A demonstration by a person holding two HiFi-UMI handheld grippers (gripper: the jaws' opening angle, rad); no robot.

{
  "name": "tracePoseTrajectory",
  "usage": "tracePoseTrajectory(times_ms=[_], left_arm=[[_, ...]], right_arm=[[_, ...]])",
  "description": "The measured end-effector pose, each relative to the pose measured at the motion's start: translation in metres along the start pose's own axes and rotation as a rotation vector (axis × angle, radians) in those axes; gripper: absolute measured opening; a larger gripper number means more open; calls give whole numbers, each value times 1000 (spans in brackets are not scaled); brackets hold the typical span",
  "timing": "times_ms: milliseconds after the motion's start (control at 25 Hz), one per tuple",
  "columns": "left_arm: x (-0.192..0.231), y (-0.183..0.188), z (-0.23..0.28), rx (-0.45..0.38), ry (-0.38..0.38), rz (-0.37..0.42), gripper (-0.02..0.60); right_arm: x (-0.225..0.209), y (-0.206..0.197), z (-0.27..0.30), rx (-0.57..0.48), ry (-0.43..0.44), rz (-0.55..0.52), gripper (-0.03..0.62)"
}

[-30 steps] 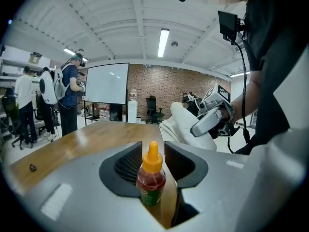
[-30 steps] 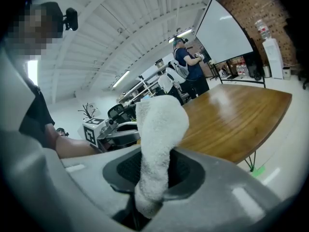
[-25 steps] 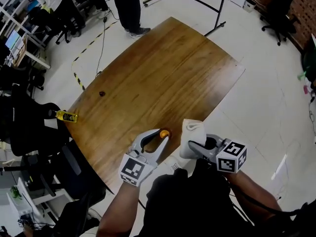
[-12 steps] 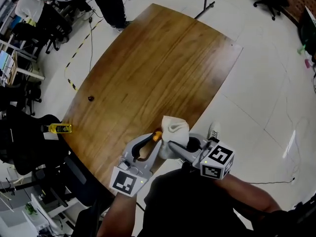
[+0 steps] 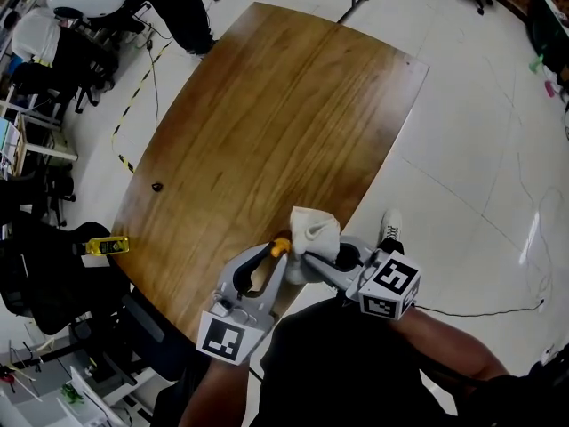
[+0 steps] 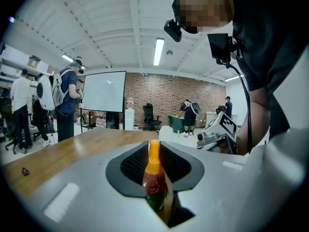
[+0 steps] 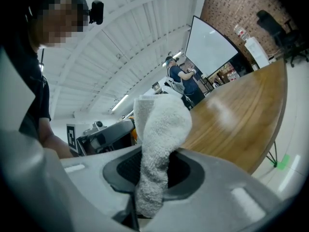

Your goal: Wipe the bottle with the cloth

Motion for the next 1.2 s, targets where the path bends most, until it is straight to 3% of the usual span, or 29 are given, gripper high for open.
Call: tracePoseTrajectory(times_ms=[520, 1000, 1200], left_arm=[[1, -2, 1, -6, -6, -25, 83], [1, -6, 2, -11, -20, -15, 81], [0, -7, 2, -14, -18, -8, 81]], right_arm=[[-18, -37, 3, 92, -58, 29, 78], [-41, -36, 19, 446, -119, -64, 77], [-39, -25, 21, 562, -111, -166, 77]])
Point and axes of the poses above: the fingertips, and each gripper's own axes: z forward along the fingers, x to its left, y out of its top, the point moved 9 cm from there along -z, backward along the fingers, and after that the axes turned 9 degrees about -z, right-handed, at the moved point
